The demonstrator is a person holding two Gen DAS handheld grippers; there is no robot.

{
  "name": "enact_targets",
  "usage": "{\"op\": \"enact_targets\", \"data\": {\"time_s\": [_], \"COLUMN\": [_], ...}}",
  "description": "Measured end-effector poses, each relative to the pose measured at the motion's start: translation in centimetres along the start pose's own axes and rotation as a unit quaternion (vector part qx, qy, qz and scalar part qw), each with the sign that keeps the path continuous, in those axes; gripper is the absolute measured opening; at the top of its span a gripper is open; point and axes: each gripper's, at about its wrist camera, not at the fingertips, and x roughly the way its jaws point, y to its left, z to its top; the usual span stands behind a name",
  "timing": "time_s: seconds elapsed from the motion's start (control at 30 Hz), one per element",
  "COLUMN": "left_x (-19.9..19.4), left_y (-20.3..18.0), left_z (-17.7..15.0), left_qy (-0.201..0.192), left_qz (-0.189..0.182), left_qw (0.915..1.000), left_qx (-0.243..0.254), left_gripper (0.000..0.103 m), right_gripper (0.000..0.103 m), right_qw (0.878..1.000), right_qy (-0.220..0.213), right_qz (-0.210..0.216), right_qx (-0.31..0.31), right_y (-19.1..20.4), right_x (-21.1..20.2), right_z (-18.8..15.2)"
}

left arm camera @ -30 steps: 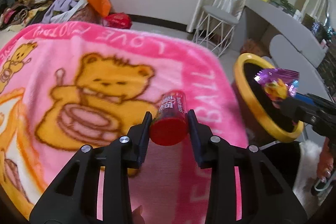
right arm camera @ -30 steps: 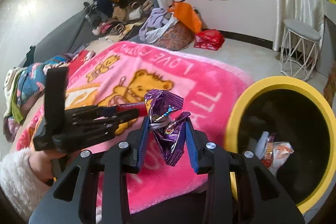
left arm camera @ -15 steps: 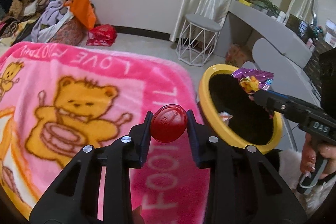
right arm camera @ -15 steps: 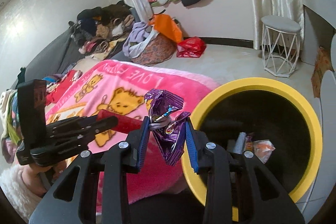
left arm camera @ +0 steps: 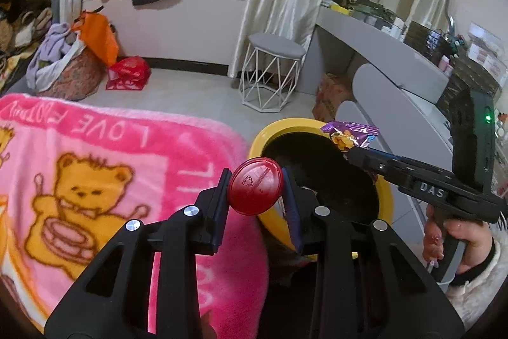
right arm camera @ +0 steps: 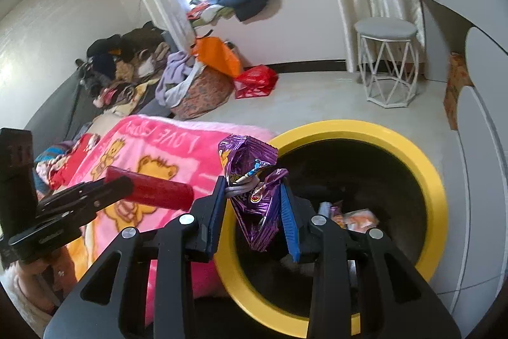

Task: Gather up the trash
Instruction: 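Carry the red can and purple wrapper over the yellow bin and open both tools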

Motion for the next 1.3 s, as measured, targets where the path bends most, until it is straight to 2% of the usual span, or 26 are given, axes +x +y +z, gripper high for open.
{"op": "enact_targets", "data": {"time_s": [0.23, 0.57, 0.87, 1.3], "left_x": [0.5, 1.6, 3.5, 6.8], "left_y": [-1.9, -4.7, -6.9, -8.5], "left_z": [0.5, 0.2, -0.9, -2.6], "left_qy": [-0.003, 0.005, 0.027, 0.062], "left_qz": [-0.014, -0.027, -0.047, -0.063], "left_qw": [0.9998, 0.9988, 0.9969, 0.9934], "left_qx": [0.012, 0.04, 0.057, 0.074], "left_gripper": [0.025, 0.025, 0.025, 0.025], "right_gripper": [0.031, 0.031, 0.031, 0.034], "right_qw": [0.999, 0.996, 0.993, 0.993], "right_qy": [-0.011, -0.021, -0.019, -0.001], "right_qz": [-0.05, -0.083, -0.098, -0.094], "right_qx": [0.002, 0.035, 0.067, 0.074], "right_y": [-1.9, -5.2, -7.5, -8.5], "right_x": [-0.7, -1.3, -1.2, -0.3], "right_z": [0.1, 0.1, 0.0, -0.7]}}
